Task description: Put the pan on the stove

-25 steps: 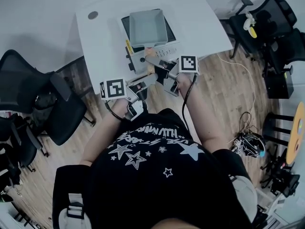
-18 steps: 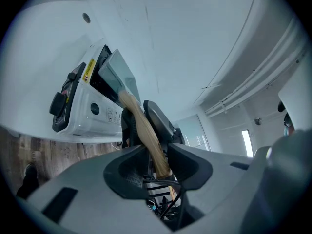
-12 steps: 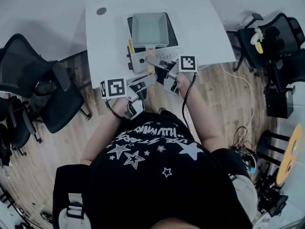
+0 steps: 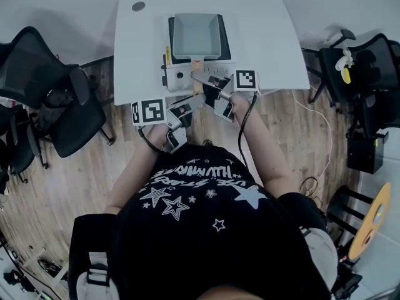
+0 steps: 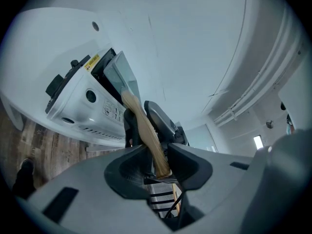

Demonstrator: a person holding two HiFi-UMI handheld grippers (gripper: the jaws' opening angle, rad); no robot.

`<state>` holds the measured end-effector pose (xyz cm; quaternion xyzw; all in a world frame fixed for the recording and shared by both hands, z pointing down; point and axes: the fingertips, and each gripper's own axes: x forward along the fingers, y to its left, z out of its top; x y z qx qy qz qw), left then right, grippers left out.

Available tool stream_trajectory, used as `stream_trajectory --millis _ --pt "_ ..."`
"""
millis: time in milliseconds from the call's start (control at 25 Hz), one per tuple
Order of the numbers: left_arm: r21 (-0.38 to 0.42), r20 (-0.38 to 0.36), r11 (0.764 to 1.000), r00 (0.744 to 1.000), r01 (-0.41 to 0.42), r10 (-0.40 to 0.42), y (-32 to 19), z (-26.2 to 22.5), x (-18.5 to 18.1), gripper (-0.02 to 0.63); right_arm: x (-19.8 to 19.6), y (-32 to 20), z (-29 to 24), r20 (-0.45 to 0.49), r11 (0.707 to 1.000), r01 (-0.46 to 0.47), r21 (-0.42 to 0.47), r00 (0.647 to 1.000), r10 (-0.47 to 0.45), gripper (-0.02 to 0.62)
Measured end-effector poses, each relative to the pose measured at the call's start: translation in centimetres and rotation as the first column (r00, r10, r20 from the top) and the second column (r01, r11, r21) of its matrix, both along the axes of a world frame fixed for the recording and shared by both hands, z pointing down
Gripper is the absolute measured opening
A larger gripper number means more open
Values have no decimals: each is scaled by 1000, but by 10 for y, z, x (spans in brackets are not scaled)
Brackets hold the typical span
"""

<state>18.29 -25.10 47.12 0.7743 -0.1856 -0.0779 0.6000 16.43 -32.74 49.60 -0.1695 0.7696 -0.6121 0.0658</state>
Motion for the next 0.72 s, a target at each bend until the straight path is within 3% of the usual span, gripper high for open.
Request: stream_trajectory --millis 360,720 --pt "-8 32 999 999 44 -43 -4 13 0 124 -6 0 9 -59 996 81 -34 995 -83 163" --pt "-15 54 998 997 60 -59 -4 26 3 120 -3 -3 19 -113 996 88 -14 990 -89 160"
